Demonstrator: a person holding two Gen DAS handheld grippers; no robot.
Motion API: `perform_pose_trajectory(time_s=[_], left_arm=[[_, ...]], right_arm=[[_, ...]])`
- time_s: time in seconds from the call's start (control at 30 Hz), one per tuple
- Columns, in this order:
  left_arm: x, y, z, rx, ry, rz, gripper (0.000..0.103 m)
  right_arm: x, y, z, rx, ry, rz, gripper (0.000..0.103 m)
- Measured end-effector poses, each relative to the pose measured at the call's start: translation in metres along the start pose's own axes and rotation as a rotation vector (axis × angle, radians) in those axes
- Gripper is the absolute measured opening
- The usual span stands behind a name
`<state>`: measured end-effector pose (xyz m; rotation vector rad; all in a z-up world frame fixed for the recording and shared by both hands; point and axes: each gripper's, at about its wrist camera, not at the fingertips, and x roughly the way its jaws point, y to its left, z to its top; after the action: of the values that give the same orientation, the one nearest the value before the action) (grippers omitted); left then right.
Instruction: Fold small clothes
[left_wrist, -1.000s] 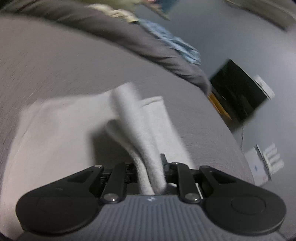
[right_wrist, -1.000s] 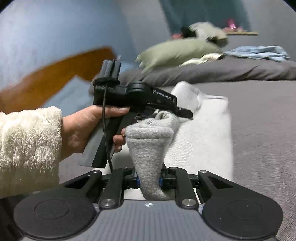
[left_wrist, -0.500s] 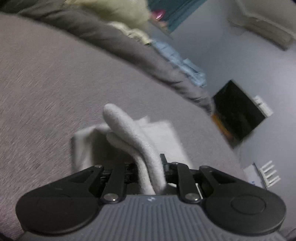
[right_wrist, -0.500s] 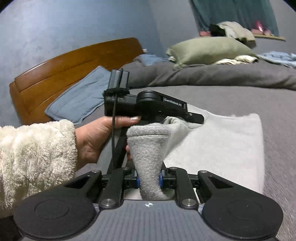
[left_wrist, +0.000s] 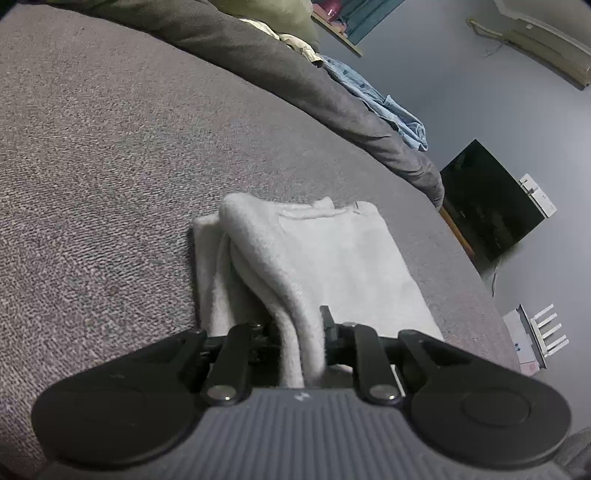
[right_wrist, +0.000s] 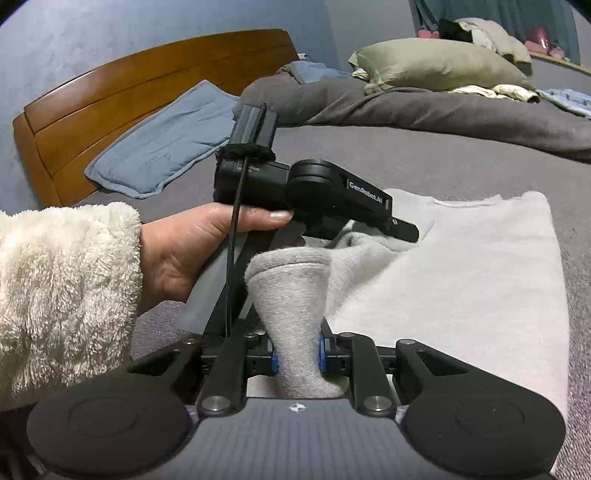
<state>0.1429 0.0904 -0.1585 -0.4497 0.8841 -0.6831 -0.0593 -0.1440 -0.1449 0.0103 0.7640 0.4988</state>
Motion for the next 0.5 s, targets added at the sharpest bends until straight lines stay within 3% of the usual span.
perform_pose_trajectory(time_s=[0.37, 0.5], left_arm=[[-0.020, 0.013, -0.005, 0.006, 0.020, -0.014, 0.013], [-0.037, 0.010, -0.008, -0.008, 0.015, 0.022, 0.016]], right_arm=[[0.017, -0.002, -0.014, -0.104, 0.039, -0.024, 0.023], [0.017, 0.001, -0.019, -0.136, 0.041, -0.019, 0.028]])
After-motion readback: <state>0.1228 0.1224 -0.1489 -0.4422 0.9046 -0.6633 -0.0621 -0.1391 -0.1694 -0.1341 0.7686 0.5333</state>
